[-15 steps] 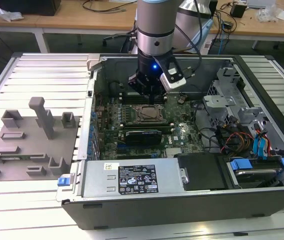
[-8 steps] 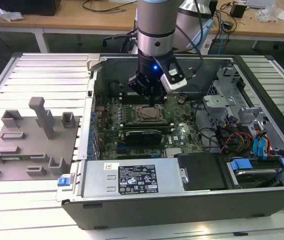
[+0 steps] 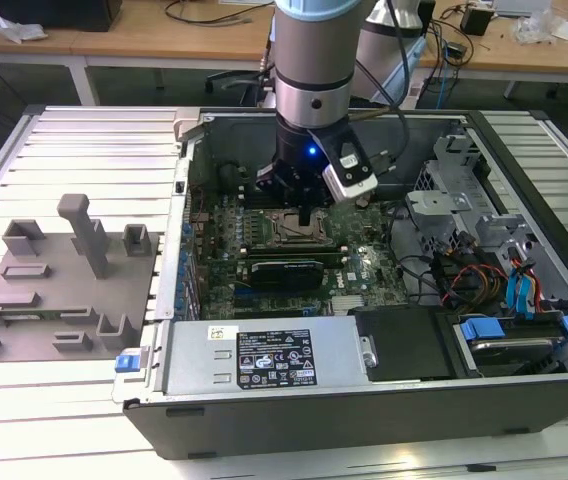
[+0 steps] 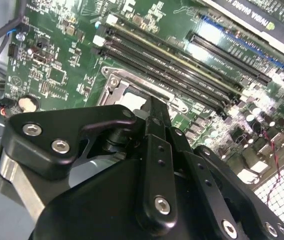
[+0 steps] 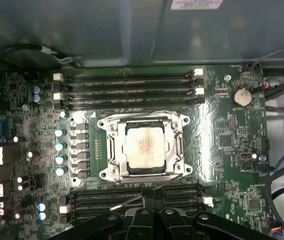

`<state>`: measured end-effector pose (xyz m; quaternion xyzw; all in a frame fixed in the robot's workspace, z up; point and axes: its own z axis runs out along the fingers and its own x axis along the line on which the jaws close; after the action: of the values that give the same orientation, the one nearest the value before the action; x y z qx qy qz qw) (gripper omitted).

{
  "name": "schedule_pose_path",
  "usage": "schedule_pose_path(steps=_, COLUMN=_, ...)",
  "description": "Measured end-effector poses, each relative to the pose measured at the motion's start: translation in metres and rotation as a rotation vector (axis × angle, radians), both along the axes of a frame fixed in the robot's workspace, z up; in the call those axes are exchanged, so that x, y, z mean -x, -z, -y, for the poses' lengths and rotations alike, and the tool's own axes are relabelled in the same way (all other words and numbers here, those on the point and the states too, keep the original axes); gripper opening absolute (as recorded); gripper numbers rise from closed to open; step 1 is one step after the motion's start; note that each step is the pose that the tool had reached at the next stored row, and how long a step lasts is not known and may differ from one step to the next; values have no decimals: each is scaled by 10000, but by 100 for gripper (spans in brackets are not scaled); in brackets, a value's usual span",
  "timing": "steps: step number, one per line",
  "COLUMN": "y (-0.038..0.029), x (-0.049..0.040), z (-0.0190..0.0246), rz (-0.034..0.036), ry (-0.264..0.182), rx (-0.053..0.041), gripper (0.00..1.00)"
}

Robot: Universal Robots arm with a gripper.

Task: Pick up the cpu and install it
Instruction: 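Install the second cpu locking lever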

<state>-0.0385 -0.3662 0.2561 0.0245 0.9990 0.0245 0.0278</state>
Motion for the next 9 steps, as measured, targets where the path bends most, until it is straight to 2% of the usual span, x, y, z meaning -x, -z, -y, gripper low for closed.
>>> schedule_pose_path(steps=9, y=41, x=11, z=9, rz=-2, ry=-1, rx=4, gripper=11)
